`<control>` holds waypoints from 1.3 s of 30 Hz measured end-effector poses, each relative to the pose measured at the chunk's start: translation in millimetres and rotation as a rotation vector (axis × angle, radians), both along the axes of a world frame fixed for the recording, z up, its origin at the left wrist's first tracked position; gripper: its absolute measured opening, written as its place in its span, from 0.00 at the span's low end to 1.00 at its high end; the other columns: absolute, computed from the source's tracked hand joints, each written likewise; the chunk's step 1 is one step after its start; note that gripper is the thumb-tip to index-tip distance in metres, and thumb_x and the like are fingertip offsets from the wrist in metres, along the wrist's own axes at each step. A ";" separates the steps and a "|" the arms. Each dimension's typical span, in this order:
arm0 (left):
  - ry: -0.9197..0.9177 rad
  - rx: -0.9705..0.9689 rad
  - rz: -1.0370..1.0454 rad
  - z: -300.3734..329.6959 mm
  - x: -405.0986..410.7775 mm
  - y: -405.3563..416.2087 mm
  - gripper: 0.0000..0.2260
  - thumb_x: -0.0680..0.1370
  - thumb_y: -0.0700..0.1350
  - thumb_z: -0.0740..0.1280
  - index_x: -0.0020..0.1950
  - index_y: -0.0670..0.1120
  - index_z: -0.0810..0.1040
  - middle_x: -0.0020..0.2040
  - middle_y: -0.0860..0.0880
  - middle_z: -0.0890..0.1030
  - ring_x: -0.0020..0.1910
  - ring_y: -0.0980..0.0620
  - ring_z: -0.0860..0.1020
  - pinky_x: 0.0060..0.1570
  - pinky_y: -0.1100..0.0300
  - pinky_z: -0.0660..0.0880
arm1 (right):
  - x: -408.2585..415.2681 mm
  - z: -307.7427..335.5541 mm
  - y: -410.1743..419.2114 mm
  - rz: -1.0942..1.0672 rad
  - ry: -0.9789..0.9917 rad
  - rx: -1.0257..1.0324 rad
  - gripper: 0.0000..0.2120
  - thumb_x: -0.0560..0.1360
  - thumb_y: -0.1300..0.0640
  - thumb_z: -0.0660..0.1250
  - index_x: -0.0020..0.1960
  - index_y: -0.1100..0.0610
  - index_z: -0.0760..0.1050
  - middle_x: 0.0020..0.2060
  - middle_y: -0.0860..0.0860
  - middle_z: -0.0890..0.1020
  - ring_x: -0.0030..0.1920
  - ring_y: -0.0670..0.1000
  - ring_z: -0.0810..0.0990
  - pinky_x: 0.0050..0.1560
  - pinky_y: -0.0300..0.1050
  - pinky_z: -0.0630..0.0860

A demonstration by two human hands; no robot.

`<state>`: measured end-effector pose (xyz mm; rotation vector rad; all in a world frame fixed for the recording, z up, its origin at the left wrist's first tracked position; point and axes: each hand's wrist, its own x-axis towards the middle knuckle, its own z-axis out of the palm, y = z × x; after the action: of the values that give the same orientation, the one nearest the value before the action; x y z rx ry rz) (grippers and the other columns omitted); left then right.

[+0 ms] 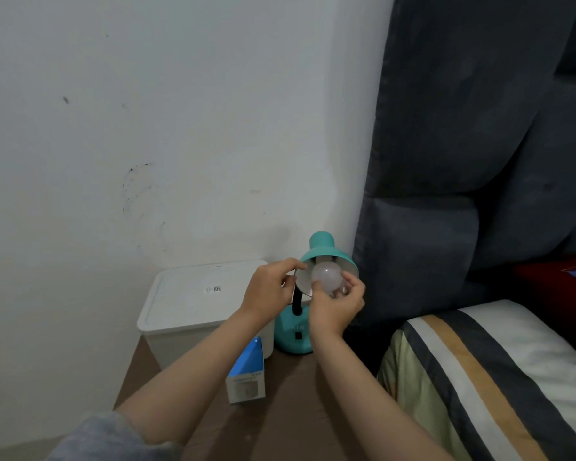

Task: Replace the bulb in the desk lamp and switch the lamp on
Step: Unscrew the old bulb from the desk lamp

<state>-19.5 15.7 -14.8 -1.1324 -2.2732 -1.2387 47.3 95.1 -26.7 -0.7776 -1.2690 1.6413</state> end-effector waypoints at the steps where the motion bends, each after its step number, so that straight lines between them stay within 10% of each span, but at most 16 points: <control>1: -0.002 0.000 0.001 0.1 0.9 -0.2 0.15 0.71 0.32 0.65 0.51 0.48 0.80 0.44 0.47 0.84 0.36 0.49 0.81 0.41 0.51 0.79 | -0.1 0.5 0.0 -0.019 0.013 -0.033 0.24 0.68 0.65 0.74 0.58 0.51 0.69 0.65 0.57 0.66 0.59 0.55 0.75 0.58 0.45 0.75; 7: -0.002 -0.005 0.008 -0.5 3.3 -0.7 0.15 0.71 0.31 0.65 0.52 0.47 0.80 0.45 0.46 0.83 0.36 0.48 0.81 0.40 0.51 0.79 | -3.5 -3.7 -2.7 -0.035 -0.077 -0.099 0.27 0.72 0.52 0.72 0.67 0.51 0.66 0.64 0.54 0.74 0.61 0.54 0.76 0.58 0.50 0.77; 11: -0.009 0.000 0.027 0.2 4.7 -0.8 0.14 0.72 0.31 0.65 0.52 0.47 0.80 0.45 0.46 0.83 0.36 0.47 0.81 0.40 0.51 0.79 | 0.2 -0.9 1.7 -0.012 -0.060 -0.038 0.22 0.70 0.61 0.73 0.62 0.53 0.74 0.61 0.55 0.73 0.54 0.51 0.76 0.51 0.38 0.75; 26: -0.022 0.009 0.039 -1.3 8.4 2.0 0.14 0.71 0.31 0.64 0.51 0.47 0.80 0.44 0.46 0.83 0.34 0.46 0.80 0.39 0.51 0.78 | 2.1 -5.9 -5.6 0.003 -0.069 -0.064 0.24 0.72 0.51 0.71 0.67 0.46 0.70 0.63 0.53 0.76 0.58 0.56 0.80 0.58 0.57 0.78; 39: -0.027 0.005 0.054 -1.1 8.5 1.9 0.13 0.72 0.32 0.64 0.51 0.46 0.80 0.43 0.47 0.83 0.32 0.48 0.78 0.39 0.51 0.78 | 5.9 -5.6 -2.2 0.016 0.024 -0.103 0.17 0.71 0.65 0.72 0.58 0.58 0.74 0.62 0.54 0.72 0.44 0.38 0.78 0.39 0.25 0.74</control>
<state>-11.1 17.6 -15.9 -1.0519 -2.3031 -1.2454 53.2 93.0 -32.2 -0.8089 -1.1846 1.7349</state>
